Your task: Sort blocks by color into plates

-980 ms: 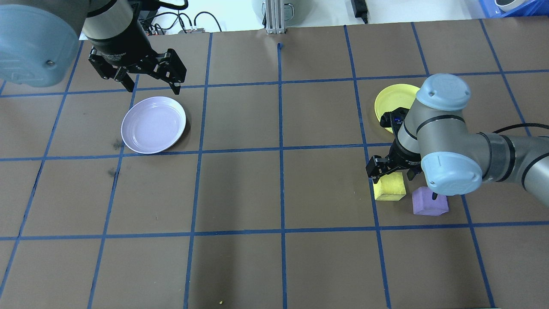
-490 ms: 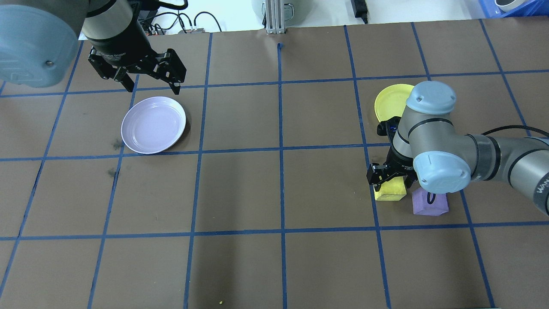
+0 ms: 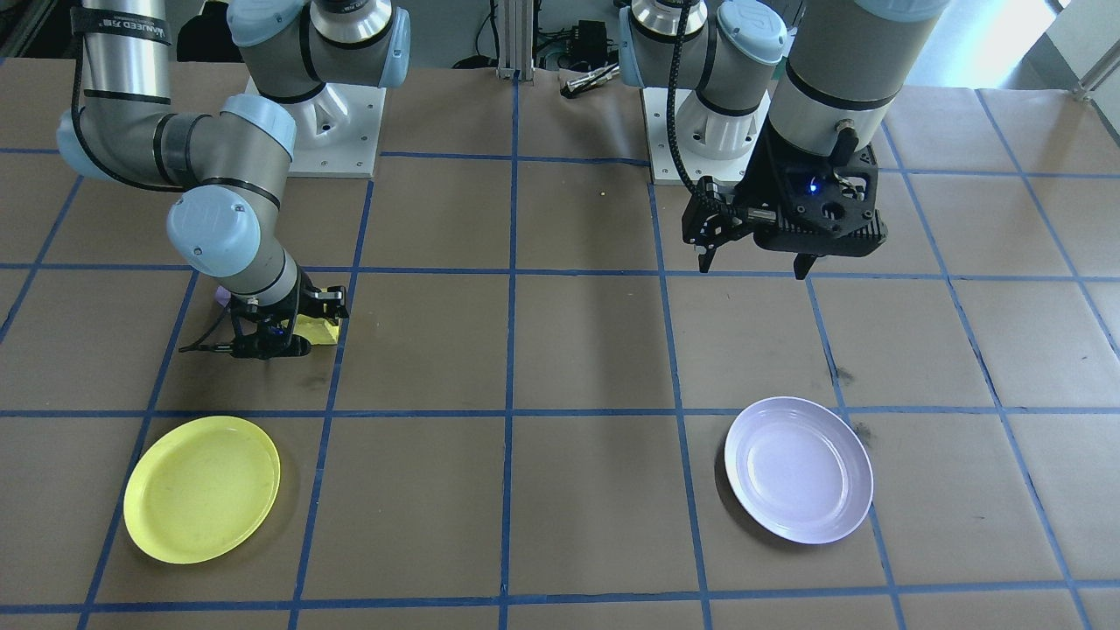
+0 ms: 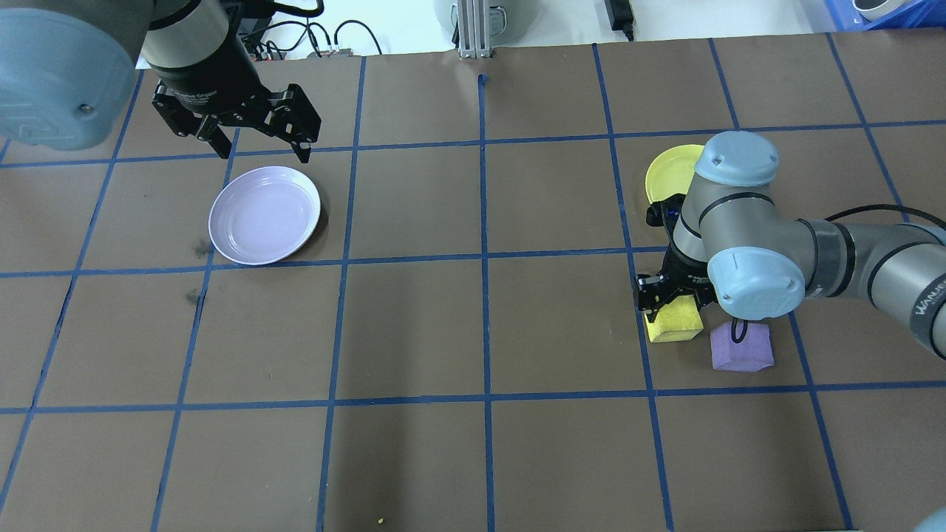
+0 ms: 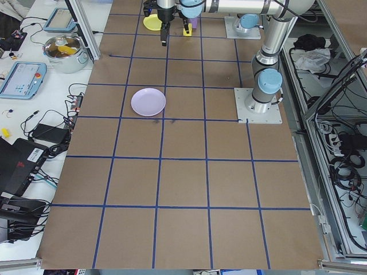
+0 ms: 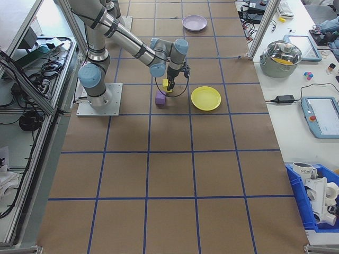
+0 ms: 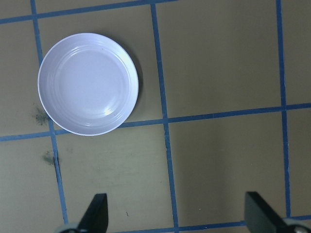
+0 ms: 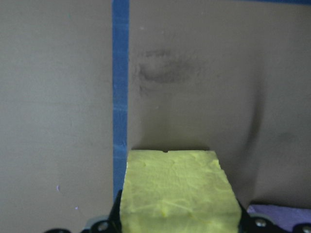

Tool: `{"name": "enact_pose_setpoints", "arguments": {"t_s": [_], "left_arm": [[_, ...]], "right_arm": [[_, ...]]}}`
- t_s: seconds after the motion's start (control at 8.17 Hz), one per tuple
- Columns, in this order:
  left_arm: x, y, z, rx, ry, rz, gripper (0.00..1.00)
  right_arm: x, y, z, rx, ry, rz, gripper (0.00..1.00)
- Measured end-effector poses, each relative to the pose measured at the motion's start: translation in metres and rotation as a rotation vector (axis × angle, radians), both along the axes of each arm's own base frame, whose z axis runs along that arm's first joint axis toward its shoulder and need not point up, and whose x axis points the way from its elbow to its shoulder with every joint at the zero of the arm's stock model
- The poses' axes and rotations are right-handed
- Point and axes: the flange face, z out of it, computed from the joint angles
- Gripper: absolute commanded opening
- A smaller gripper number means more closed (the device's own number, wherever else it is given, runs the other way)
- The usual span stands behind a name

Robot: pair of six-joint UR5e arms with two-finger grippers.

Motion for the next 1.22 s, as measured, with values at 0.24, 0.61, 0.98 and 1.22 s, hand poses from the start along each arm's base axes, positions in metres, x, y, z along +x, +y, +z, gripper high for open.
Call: {"name": "enact_pose_setpoints", "arguments": {"t_s": [0.24,0.61,0.98,1.22], "left_arm": [[0.000,0.000,0.001,-0.001,0.000,0.000,1.00],[0.000,0.002,-0.001,0.003,-0.003,-0.001,1.00],[0.001,0.004,-0.003,0.006,-0.004,-0.001,1.00],[0.001,0.004,-0.003,0.006,-0.003,-0.001,1.00]], "right_arm": [[-0.002,-0.026,0.029,-0.033,0.006,-0.002,0.50],[-0.014,-0.092,0.092,-0.091,0.022,-0.005,0.50],[-0.069,-0.154,0.086,-0.126,0.029,-0.064,0.54],[-0.092,-0.183,0.059,-0.168,0.010,-0.098,0.74]]}}
